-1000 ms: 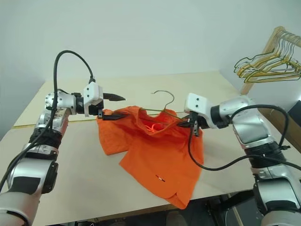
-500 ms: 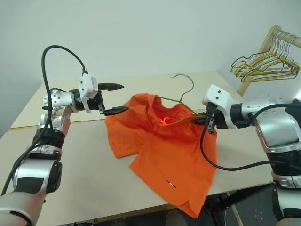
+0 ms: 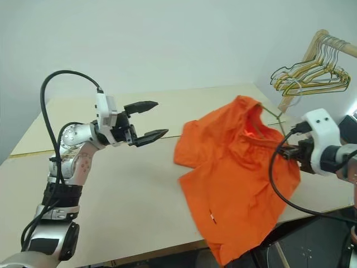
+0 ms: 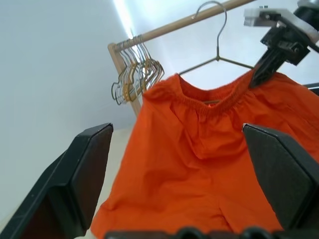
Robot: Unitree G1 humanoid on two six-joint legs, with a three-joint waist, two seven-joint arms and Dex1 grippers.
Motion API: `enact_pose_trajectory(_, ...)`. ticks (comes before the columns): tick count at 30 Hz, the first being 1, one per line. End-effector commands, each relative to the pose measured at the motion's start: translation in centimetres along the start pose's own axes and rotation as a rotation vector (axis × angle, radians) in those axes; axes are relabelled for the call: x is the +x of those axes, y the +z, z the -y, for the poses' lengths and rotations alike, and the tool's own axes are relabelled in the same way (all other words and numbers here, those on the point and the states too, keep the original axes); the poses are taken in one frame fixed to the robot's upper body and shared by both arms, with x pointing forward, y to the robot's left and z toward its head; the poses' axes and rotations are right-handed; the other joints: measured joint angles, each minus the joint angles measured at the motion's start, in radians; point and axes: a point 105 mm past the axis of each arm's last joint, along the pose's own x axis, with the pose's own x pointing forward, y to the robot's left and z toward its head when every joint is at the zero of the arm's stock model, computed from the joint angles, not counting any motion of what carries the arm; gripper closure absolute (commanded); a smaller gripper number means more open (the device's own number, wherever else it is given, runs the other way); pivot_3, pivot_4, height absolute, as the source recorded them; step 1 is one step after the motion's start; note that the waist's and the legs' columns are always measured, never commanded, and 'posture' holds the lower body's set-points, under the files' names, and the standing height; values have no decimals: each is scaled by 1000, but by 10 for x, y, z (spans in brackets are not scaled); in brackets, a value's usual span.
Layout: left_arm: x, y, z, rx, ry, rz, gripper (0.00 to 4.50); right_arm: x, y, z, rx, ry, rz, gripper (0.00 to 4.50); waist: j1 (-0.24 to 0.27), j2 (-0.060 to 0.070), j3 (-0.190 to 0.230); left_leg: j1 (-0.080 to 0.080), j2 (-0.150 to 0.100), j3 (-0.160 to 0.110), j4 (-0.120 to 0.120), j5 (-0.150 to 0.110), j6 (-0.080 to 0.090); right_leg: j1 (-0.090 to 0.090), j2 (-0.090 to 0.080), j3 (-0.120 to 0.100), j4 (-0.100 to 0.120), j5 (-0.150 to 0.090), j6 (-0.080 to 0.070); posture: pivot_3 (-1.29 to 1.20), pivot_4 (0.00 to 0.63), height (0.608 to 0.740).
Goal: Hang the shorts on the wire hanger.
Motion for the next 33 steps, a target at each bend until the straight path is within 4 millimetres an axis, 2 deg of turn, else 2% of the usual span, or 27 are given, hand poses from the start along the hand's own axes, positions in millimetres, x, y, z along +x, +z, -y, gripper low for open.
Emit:
enact_pose_trajectory(1,8,18,0,-10,39,104,0,-18,6,24,-13,-196,21,4444,-14,2,-1,0,0,0,0,0,0,1,0,1,0,0,0,-326,0,740)
enact_pose_trajectory(7,22,31,20,-175,-24,253,0,-27,-3,67,118,-450,-5,4444,-64,8,-5,2,-2,1,0,0,1,3,-1,3,-1,-1,2,-332,0,740)
enact_pose_trajectory(10,27,38,29,-248,-43,319,0,-35,-1,86,219,-543,22,4444,-85,10,-6,2,-3,2,0,-1,1,4,-2,5,-1,-2,3,-331,0,740)
enact_pose_trajectory(17,35,36,41,-290,-41,320,0,-43,-1,129,359,-758,56,4444,-116,13,-7,8,-10,2,-3,-1,3,15,-2,17,-4,-5,8,-335,0,740)
enact_pose_trajectory(22,35,32,42,-297,-31,313,0,-39,-1,148,449,-827,88,4444,-131,13,-5,22,-11,5,-7,-4,7,30,-2,21,-15,-4,12,-335,0,740)
enact_pose_trajectory(30,39,29,43,-295,-33,294,0,-40,19,181,549,-876,190,4444,-147,15,-1,24,-13,6,-7,-4,7,34,-2,26,-18,-3,15,-337,0,740)
enact_pose_trajectory(33,39,28,46,-291,-42,288,0,-40,25,192,531,-907,191,4444,-150,18,0,24,-13,7,-8,-5,8,35,-2,26,-20,-3,15,-336,0,740)
